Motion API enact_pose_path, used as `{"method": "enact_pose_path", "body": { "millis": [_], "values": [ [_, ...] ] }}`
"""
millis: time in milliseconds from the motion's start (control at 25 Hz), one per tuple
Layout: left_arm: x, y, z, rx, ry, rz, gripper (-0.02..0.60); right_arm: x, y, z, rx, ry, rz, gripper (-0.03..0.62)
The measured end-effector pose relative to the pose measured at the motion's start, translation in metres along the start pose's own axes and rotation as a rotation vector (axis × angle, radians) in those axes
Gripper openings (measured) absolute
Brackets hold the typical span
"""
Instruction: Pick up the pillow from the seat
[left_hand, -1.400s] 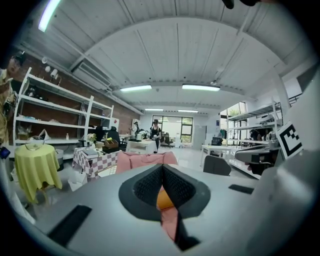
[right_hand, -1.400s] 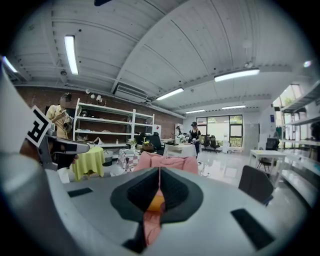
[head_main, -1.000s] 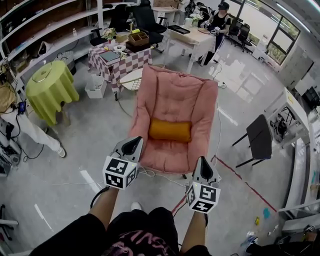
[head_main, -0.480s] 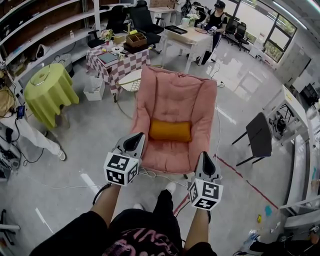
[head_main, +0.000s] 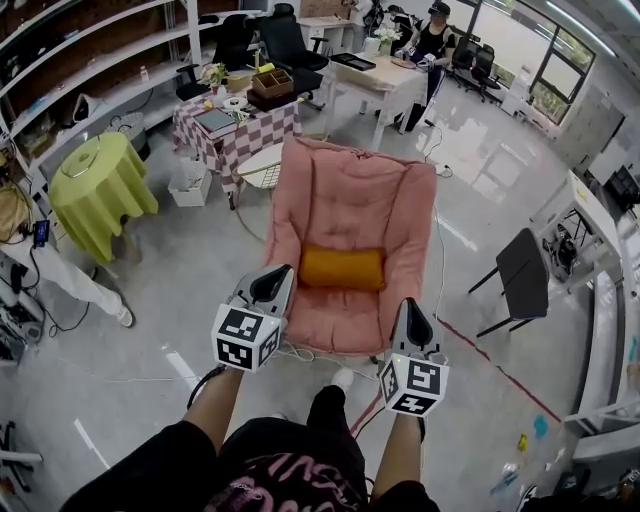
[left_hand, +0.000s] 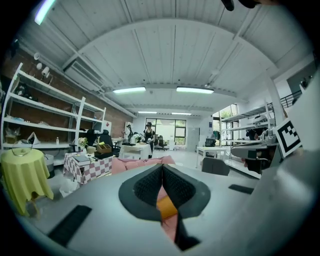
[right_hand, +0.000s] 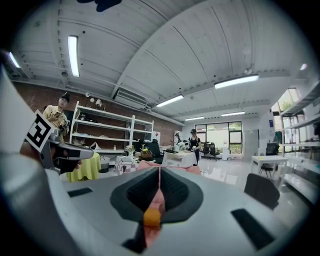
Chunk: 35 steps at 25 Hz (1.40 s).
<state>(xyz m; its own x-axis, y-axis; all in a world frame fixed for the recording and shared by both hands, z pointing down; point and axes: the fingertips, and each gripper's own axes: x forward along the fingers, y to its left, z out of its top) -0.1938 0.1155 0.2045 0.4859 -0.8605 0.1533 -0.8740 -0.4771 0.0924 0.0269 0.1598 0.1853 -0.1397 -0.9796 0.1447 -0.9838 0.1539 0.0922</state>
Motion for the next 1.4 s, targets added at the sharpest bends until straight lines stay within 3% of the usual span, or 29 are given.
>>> {"method": "enact_pose_path", "body": {
  "millis": [400, 840, 1400],
  "values": [
    [0.050, 0.007, 0.002, 0.008, 0.011, 0.041, 0.009, 0.051, -0.028, -0.007, 0.019, 0.013, 0.030, 0.021],
    [0.128, 0.007, -0.014, 0.009, 0.070, 0.072, 0.009, 0.117, -0.081, -0.029, 0.090, 0.044, 0.054, 0.021],
    [0.208, 0.022, -0.039, -0.018, 0.141, 0.136, 0.010, 0.196, -0.115, -0.055, 0.106, 0.082, 0.114, 0.021]
  ]
}}
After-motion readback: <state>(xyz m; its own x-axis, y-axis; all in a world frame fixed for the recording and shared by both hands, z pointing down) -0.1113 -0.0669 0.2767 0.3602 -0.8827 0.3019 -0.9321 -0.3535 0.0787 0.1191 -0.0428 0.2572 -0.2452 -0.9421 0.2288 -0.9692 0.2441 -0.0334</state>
